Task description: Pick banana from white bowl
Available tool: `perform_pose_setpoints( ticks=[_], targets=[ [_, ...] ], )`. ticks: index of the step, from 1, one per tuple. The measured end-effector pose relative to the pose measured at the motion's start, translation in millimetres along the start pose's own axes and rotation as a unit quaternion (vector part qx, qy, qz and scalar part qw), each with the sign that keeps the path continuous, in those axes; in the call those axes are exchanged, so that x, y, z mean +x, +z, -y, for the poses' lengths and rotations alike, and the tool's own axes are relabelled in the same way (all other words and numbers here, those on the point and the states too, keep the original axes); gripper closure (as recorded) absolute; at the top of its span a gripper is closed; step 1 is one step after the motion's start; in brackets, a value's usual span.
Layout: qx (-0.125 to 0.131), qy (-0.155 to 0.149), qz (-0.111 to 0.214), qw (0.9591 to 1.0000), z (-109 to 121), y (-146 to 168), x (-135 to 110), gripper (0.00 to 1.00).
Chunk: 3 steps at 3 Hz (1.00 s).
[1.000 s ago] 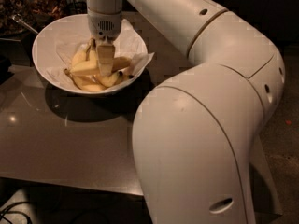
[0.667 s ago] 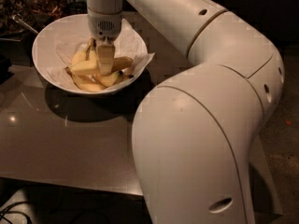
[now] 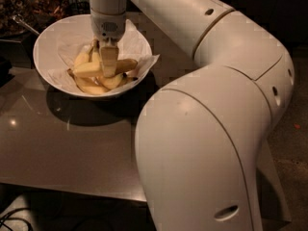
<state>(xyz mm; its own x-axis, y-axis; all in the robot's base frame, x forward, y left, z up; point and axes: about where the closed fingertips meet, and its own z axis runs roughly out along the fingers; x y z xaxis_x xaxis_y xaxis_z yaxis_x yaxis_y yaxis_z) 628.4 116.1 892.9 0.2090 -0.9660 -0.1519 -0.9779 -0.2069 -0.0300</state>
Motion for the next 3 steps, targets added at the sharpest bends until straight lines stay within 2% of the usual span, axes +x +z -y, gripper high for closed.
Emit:
perform_pose_setpoints(
  ticks=[1,3],
  targets=[
    [0.021,-0.005,0.008,0.9997,4.7,-3.2,-6.5,1.00],
    [0.078,-0.019,0.007,0.9968,-32.0,-52.2,-17.3,1.00]
  ],
)
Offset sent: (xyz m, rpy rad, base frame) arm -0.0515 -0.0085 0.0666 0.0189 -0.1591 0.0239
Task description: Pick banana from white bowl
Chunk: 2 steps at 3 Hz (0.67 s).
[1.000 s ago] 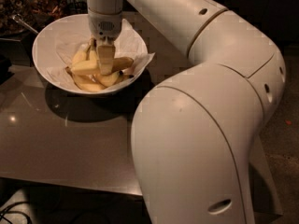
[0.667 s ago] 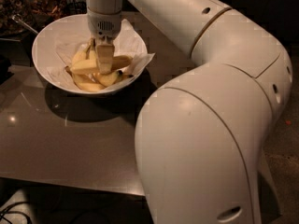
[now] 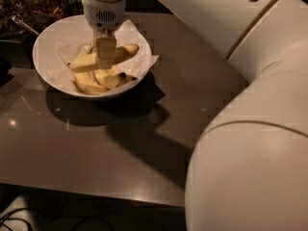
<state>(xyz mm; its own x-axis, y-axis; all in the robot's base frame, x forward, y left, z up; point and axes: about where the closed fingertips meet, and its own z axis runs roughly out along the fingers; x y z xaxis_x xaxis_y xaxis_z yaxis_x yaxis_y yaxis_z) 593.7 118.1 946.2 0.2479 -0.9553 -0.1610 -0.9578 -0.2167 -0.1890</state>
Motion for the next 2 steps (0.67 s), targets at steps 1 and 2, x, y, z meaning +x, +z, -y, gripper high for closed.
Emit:
perform_pose_setpoints(
  ticks=[1,2],
  targets=[
    [0.009,-0.001,0.005,1.0000,2.1,-2.7,-2.7,1.00],
    [0.021,-0.008,0.015,0.9996,1.4,-10.4,-6.0,1.00]
  ],
)
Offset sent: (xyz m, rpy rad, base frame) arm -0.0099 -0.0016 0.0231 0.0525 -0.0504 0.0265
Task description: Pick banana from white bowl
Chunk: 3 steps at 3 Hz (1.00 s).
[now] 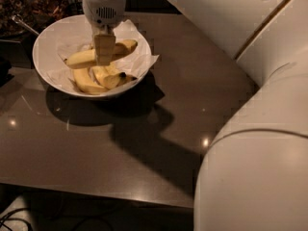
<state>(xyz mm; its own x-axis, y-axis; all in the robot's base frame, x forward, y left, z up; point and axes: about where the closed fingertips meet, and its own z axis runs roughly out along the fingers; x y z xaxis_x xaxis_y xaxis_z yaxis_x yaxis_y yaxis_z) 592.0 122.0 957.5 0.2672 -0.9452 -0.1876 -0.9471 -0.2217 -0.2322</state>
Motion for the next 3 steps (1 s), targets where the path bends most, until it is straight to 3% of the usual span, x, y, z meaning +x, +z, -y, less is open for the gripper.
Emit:
perform_pose_setpoints(
  ticks=[1,3],
  targets=[
    [0.021,0.018,0.025,0.9993,-21.2,-20.2,6.2,1.00],
    [0.044,0.083,0.075,0.9928,-89.6,-40.3,28.5,1.00]
  ],
)
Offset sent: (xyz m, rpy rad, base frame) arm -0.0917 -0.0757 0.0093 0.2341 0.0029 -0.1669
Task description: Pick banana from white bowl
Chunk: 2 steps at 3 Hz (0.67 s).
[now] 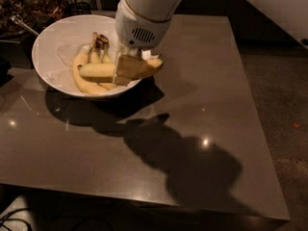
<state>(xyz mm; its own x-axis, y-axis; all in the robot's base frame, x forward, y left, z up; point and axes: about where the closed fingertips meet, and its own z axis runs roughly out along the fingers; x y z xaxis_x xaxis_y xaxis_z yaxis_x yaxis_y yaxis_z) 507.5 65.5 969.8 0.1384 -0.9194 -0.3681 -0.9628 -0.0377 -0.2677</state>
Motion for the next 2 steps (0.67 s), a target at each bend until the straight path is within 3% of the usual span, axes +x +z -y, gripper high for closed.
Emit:
perform_pose_setpoints(
  ticks=[1,2],
  targets=[
    [0.008,0.020,0.007,0.9997,-31.2,-12.2,1.8,1.00],
    [0.008,0.021,0.006,0.9997,-34.4,-12.9,2.8,1.00]
  ],
)
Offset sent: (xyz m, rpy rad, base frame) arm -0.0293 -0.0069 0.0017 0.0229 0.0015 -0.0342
